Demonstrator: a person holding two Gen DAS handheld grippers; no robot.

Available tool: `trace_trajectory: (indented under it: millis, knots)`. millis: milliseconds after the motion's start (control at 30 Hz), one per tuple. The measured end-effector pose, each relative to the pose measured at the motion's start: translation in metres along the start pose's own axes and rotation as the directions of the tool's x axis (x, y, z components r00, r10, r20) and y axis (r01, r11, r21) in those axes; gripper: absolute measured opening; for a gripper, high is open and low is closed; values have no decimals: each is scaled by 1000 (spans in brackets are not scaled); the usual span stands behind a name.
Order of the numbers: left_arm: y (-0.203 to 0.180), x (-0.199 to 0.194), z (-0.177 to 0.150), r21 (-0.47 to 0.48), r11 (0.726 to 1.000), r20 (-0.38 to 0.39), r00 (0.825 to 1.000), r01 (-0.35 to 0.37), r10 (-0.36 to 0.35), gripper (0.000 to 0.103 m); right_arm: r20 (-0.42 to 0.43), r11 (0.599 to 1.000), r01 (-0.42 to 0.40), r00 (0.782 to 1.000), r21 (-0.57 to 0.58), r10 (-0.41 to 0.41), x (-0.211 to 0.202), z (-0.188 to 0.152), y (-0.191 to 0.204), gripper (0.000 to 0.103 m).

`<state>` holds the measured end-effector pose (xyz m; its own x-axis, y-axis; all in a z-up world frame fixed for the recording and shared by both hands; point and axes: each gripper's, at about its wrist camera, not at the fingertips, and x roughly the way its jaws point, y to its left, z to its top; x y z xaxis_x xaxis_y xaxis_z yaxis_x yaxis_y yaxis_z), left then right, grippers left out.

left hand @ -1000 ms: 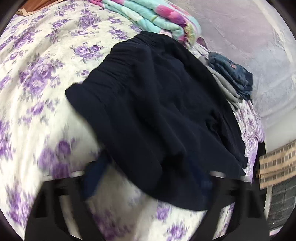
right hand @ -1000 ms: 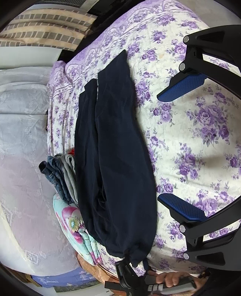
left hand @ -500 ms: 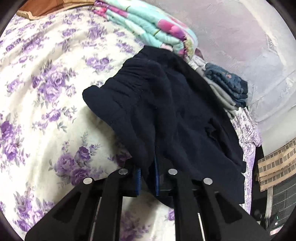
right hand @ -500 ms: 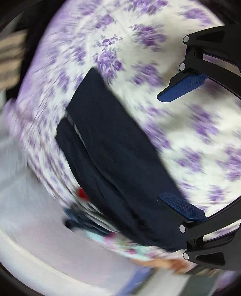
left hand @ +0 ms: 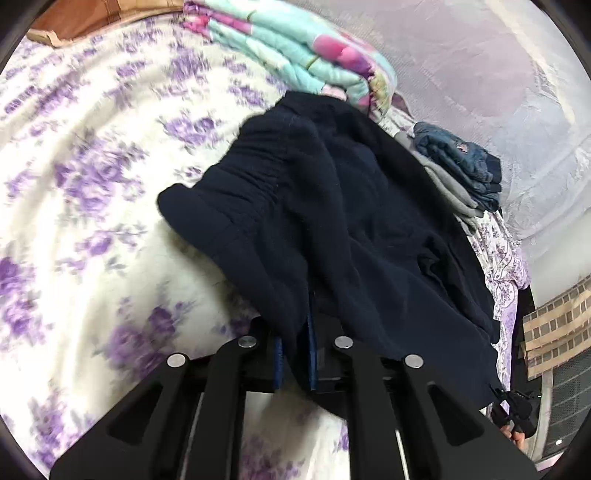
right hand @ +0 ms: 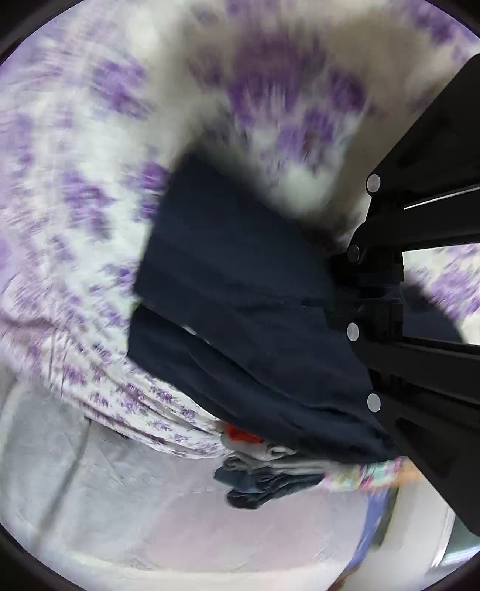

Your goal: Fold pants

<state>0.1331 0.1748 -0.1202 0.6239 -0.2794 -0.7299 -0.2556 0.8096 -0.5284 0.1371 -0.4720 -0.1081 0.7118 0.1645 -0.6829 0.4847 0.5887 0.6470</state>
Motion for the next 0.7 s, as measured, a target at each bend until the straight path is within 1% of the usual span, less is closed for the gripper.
trace_trajectory:
  millis: [67, 133, 267, 333, 400, 433, 467, 500, 533, 567, 600, 633, 667, 700]
  knots:
    - [5, -12, -3, -9, 1000, 13, 1000, 7, -7, 9, 12, 999, -23, 1000, -23, 23, -24, -7, 0, 4]
    - [12, -26, -6, -12, 1000, 23, 1000, 11, -11, 8, 6, 998, -50, 999, -39, 50, -52, -20, -5, 4]
    - [22, -50, -22, 3, 1000, 4, 1000, 22, -22, 8, -13, 997, -24, 1000, -78, 23, -84, -48, -21, 4]
    - [28, -57, -33, 25, 1000, -14, 1000, 14, -13, 9, -27, 997, 9, 1000, -74, -11, -85, -60, -36, 4]
    - [35, -41, -36, 51, 998, -62, 997, -36, 39, 10, -69, 995, 76, 994, -68, -81, -69, -70, -52, 8]
    - [39, -32, -36, 45, 998, -91, 995, -44, 48, 11, -91, 992, 105, 990, -67, -111, -59, -73, -57, 9]
    - [42, -31, -36, 36, 999, -94, 995, -36, 39, 13, -91, 991, 108, 989, -74, -115, -55, -75, -59, 9]
    - [42, -35, -37, 34, 999, -83, 996, -26, 29, 15, -84, 989, 114, 989, -92, -122, -58, -76, -55, 17]
    - [38, -45, -37, 62, 998, -72, 997, -30, 34, 19, -93, 986, 125, 986, -113, -136, -62, -76, -50, 26]
    - [34, -58, -37, 97, 994, -49, 997, -59, 64, 25, -97, 982, 138, 984, -132, -151, -70, -76, -45, 49]
    - [32, -68, -37, 117, 990, -25, 996, -77, 80, 28, -65, 972, 183, 979, -148, -195, -83, -77, -40, 64]
    - [31, -82, -36, 135, 986, 10, 995, -101, 100, 37, 1, 946, 274, 961, -174, -278, -99, -77, -33, 67]
    - [29, -94, -34, 146, 982, 42, 992, -122, 117, 44, 58, 920, 340, 940, -195, -336, -110, -76, -28, 69]
    - [26, -108, -28, 155, 977, 82, 987, -147, 136, 45, 129, 890, 405, 914, -208, -385, -125, -73, -21, 70]
